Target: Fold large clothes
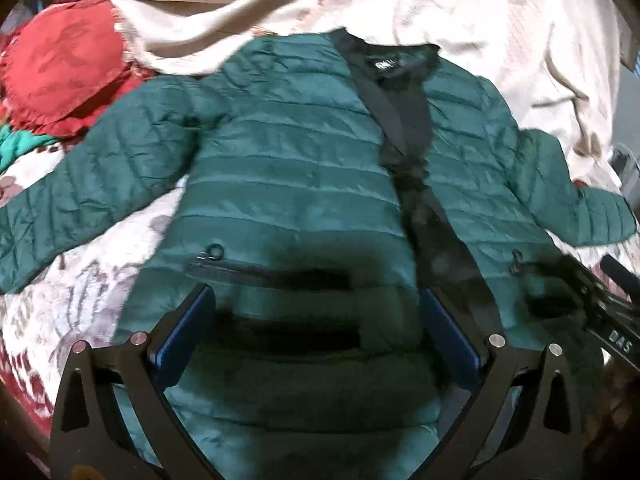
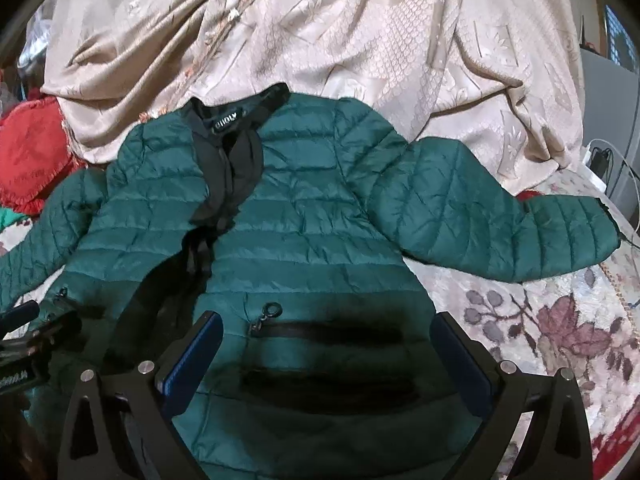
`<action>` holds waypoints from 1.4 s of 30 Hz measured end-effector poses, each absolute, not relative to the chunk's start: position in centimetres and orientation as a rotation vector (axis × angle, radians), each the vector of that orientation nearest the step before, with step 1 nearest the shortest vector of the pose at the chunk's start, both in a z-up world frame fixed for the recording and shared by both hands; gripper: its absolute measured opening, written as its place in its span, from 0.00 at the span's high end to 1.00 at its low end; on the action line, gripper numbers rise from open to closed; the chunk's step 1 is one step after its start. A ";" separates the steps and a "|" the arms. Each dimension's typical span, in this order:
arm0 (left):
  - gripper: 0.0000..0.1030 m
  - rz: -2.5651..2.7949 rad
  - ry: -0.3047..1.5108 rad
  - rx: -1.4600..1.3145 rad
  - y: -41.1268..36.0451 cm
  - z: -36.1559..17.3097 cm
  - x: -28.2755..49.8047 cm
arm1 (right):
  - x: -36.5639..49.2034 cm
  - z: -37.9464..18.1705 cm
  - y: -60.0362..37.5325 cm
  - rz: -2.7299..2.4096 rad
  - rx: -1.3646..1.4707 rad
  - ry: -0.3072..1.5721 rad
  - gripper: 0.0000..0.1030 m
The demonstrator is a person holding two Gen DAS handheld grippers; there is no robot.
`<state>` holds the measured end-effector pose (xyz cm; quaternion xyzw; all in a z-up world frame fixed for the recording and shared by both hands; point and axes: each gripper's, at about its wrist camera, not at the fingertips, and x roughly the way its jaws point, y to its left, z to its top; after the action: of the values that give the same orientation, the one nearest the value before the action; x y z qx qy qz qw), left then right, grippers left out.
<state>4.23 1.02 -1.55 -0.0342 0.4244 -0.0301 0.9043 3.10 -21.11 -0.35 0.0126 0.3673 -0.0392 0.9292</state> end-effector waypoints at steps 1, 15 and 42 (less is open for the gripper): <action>0.00 -0.066 0.879 -0.054 0.7 -1.6 4.2 | 3.1 -0.4 -21.0 -0.080 0.024 0.756 0.00; 0.00 -0.088 0.905 -0.021 -0.2 -2.1 4.3 | 3.3 -0.7 -20.2 -0.109 -0.036 0.766 0.00; 0.00 -0.086 0.911 -0.023 -0.5 -2.3 4.4 | 3.4 -1.1 -19.6 -0.103 -0.056 0.772 0.00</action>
<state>4.42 -0.46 -2.32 -0.0111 0.4398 -0.0413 0.8971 3.40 -19.56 -1.07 -0.0275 0.3764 -0.0501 0.9247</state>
